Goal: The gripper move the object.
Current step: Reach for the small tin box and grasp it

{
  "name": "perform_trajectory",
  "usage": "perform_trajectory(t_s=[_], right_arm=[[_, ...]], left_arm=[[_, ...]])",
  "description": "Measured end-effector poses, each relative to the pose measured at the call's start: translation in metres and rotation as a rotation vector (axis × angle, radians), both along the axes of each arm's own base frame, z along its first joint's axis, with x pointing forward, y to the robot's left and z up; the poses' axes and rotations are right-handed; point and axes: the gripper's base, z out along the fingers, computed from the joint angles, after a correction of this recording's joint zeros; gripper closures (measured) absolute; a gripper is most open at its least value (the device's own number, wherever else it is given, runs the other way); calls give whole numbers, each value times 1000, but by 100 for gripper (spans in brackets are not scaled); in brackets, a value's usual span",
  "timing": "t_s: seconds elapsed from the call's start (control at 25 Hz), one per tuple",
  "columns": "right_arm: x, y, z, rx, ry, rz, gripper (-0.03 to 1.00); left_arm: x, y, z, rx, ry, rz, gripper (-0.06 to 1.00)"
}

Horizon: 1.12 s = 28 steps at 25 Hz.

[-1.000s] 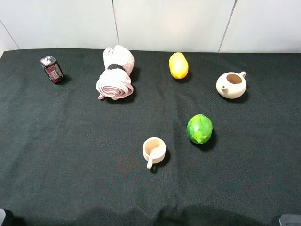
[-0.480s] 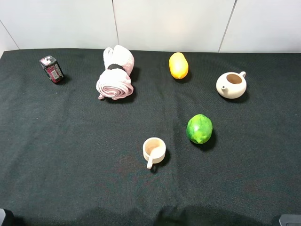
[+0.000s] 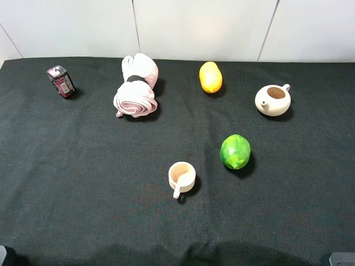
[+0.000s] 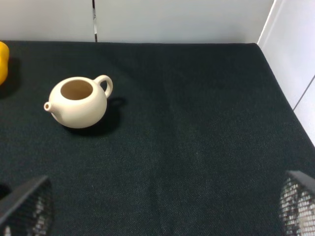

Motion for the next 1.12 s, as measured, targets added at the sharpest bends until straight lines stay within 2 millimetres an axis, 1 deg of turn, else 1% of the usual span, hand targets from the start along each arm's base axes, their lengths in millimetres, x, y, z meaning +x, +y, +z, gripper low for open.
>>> perform_trajectory(t_s=[0.32, 0.56, 0.8, 1.08, 1.12], right_arm=[[0, 0, 0, 0, 0, 0, 27], [0, 0, 0, 0, 0, 0, 27], [0, 0, 0, 0, 0, 0, 27], [0, 0, 0, 0, 0, 0, 27], [0, 0, 0, 0, 0, 0, 27]], left_arm=[[34, -4, 21, -5, 113, 18, -5], [60, -8, 32, -23, 138, 38, -5], [86, -11, 38, -26, 177, 47, -5], [122, -14, 44, -4, 256, 59, -5], [122, -14, 44, -4, 256, 59, -5]])
